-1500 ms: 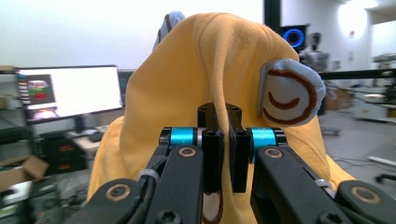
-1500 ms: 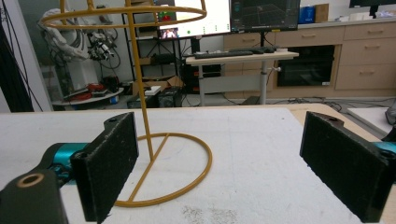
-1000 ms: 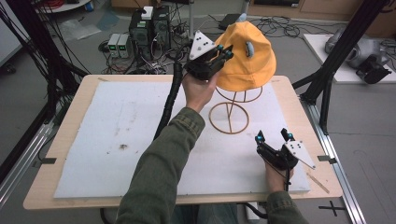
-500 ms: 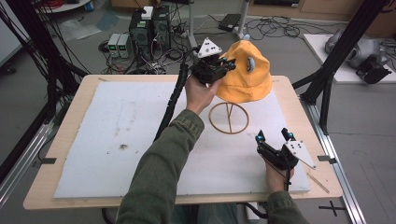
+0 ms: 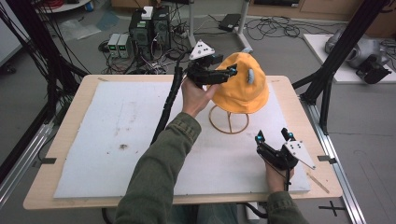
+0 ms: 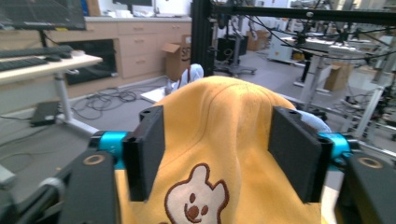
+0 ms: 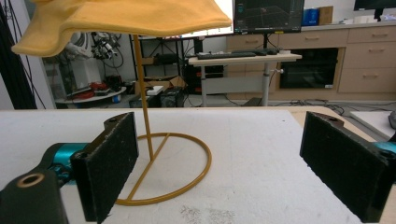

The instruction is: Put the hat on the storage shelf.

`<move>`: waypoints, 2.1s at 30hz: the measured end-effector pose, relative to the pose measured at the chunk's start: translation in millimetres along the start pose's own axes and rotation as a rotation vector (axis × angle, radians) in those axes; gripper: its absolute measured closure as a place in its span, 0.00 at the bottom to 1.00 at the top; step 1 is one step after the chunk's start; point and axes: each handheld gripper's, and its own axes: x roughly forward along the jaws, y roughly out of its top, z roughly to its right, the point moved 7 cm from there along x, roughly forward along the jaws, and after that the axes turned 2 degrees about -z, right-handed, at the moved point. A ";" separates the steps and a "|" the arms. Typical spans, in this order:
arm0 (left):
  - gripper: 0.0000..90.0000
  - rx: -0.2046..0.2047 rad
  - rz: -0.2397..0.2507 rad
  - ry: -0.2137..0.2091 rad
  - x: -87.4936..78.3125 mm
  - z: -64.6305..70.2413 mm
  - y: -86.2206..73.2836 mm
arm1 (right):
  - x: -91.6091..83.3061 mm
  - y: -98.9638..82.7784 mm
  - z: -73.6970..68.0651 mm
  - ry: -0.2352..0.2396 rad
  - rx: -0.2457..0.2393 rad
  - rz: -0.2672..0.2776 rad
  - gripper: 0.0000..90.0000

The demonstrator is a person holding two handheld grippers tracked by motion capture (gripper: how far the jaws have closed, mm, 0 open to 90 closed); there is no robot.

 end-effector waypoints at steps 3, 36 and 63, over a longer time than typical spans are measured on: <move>0.31 0.014 0.007 0.040 -15.1 -6.0 1.3 | -0.3 -0.1 -0.1 0.000 0.000 -0.001 0.13; 0.19 -0.067 0.225 0.841 -313.2 -111.6 -98.3 | 3.6 0.5 -1.8 -0.044 0.040 0.012 0.12; 0.19 -0.063 0.052 0.835 -304.4 -93.3 -205.0 | 2.4 -8.4 5.7 -0.075 0.042 -0.010 0.12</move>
